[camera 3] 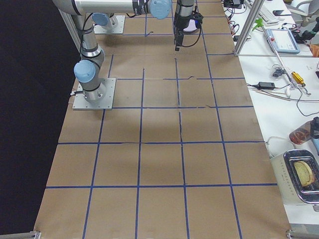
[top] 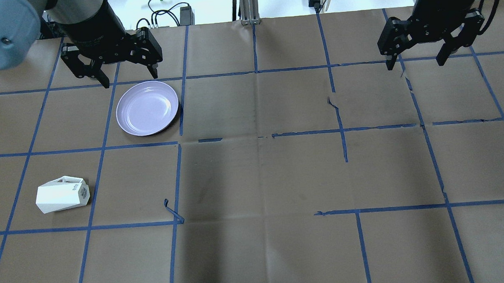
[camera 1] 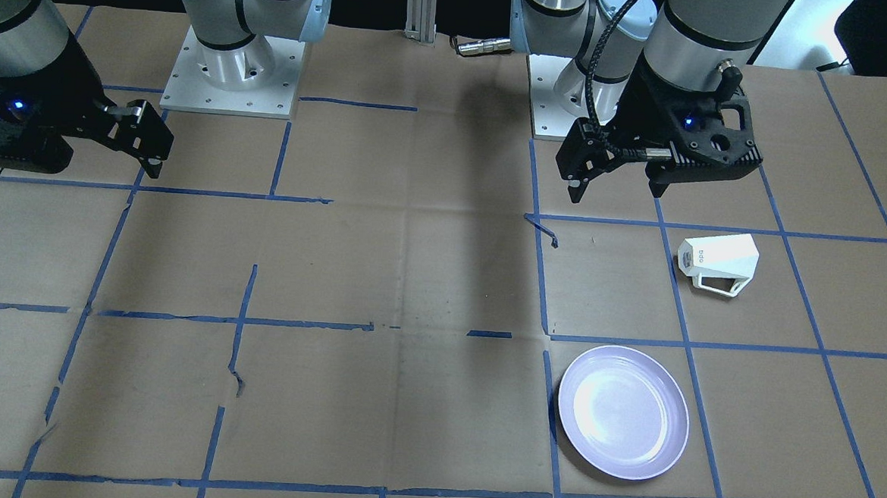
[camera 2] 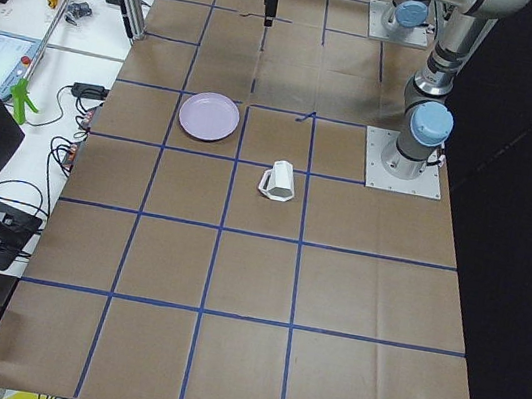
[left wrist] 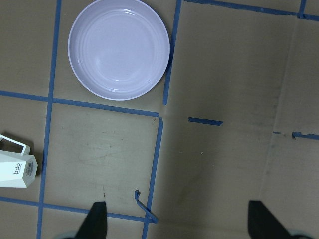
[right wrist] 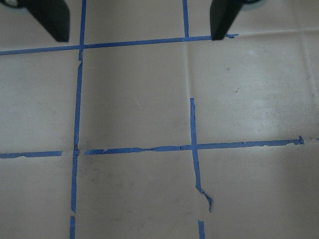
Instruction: Flip cup and place on plate
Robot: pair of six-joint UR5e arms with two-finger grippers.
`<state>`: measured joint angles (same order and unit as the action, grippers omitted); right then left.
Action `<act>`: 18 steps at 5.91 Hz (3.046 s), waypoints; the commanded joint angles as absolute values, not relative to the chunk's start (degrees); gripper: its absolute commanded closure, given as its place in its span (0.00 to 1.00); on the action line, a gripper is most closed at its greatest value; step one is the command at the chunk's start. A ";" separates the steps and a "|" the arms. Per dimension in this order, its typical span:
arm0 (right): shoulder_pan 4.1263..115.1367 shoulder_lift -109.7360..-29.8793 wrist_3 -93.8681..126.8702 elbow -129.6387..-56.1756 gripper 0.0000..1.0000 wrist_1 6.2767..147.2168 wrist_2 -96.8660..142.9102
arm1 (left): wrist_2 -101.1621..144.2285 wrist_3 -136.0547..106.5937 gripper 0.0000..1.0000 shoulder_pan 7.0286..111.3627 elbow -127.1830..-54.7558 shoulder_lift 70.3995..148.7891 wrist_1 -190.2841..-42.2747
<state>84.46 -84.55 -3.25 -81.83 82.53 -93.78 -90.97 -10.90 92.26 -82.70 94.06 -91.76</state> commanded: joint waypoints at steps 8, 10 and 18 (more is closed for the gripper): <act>84.46 -84.55 -3.25 -81.83 0.00 82.62 -93.78 | -91.23 40.48 0.01 55.29 -87.27 88.77 -95.01; 84.46 -84.55 -3.25 -81.83 0.00 82.62 -93.78 | -86.53 51.66 0.01 45.20 -88.67 90.17 -95.27; 84.46 -84.55 -3.25 -81.83 0.00 82.53 -93.78 | -61.89 84.53 0.01 25.51 -93.16 119.32 -113.88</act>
